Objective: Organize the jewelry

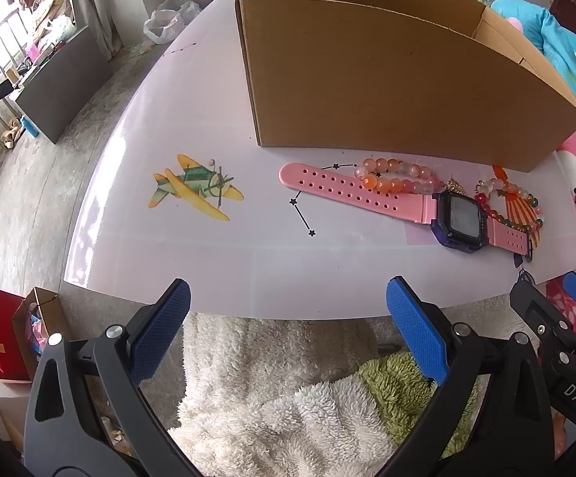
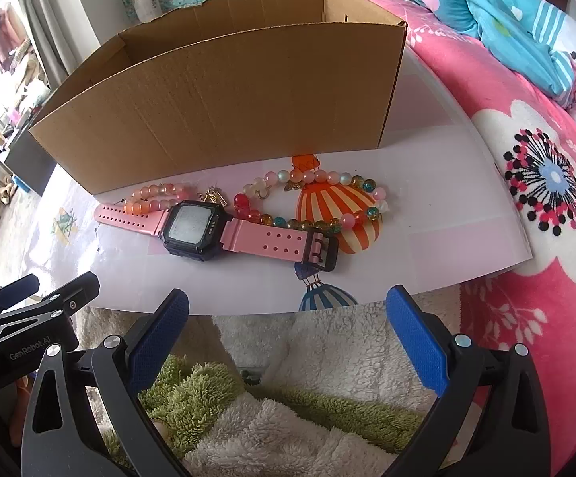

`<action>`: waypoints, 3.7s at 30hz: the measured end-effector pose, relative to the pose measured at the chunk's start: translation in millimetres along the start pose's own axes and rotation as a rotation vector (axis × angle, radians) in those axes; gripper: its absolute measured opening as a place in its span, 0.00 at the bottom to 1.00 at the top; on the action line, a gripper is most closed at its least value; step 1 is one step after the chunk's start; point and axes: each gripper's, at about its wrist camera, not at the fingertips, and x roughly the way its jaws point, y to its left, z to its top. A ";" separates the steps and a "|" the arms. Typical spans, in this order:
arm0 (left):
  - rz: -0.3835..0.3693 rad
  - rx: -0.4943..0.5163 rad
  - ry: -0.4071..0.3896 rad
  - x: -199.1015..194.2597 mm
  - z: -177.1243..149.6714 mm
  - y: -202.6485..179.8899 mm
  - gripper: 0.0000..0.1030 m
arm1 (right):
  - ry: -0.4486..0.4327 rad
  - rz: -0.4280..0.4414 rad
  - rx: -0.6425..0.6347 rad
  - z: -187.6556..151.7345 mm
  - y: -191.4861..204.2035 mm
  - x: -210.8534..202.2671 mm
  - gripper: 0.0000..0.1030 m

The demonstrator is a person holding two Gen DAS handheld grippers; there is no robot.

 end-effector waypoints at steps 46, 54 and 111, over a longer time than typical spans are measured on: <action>-0.008 0.013 0.007 4.0 -2.0 2.7 0.92 | -0.005 -0.004 0.005 1.5 1.2 -1.0 0.94; -0.006 0.037 0.009 5.8 -0.7 -1.0 0.92 | -0.006 -0.007 0.025 1.0 -2.8 0.3 0.94; -0.077 0.163 -0.024 45.0 19.6 -0.2 0.93 | -0.229 0.258 -0.527 20.9 27.1 -4.6 0.72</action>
